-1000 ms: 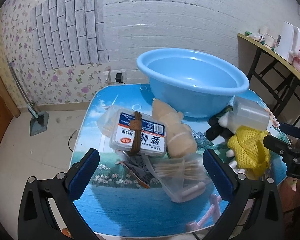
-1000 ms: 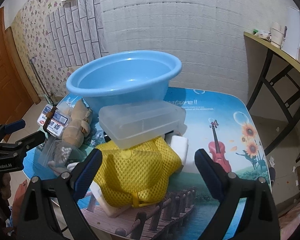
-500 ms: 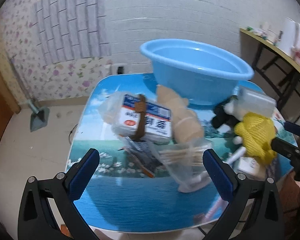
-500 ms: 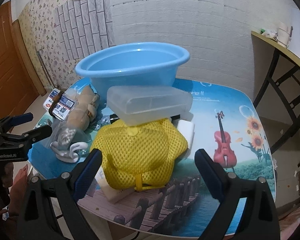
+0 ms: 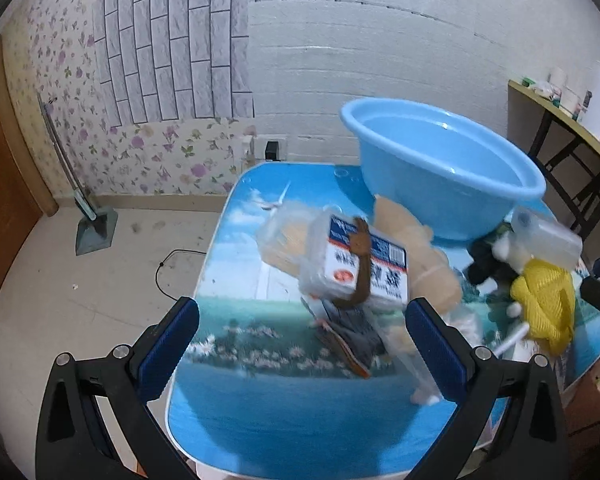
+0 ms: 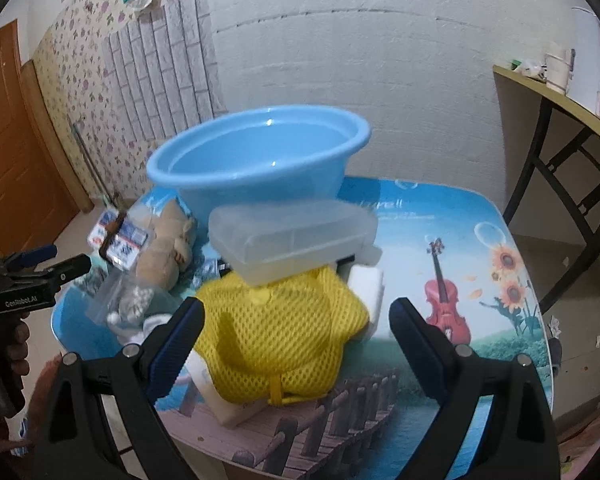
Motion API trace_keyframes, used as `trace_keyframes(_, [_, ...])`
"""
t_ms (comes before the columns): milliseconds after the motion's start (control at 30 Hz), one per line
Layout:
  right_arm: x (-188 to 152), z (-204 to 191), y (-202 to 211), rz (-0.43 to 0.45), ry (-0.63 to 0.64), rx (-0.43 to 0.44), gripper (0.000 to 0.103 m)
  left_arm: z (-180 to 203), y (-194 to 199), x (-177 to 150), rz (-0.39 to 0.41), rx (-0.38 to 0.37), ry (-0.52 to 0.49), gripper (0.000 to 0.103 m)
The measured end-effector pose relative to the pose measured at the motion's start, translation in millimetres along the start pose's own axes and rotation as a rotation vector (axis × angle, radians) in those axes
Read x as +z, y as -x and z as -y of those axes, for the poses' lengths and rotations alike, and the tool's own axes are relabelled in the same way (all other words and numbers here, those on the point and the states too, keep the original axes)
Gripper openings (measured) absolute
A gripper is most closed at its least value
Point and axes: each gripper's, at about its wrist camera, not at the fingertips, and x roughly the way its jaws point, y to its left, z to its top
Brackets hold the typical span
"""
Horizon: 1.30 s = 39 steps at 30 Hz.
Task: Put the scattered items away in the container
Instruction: 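Move the left gripper toward the white cotton-swab box with brown band, then grasp the cotton-swab box with the left gripper while the right grasps the clear box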
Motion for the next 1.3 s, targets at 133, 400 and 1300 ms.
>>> trace_keyframes(133, [8.2,0.7,0.9,0.019,-0.026,0.009,0.095,-0.3,-5.1,7.5,0.001,-0.014,-0.008,0.103])
trace_keyframes(400, [18.6,-10.3,-17.7,-0.024,-0.031,-0.049,0.101,10.9,-28.7,10.3,-0.035,-0.046,-0.053,0.103])
trace_keyframes(1300, [30.6,-34.6,-61.4,-0.076,0.007,-0.217,0.102,30.6,-50.0,14.5,-0.047,-0.129,-0.115,0.073])
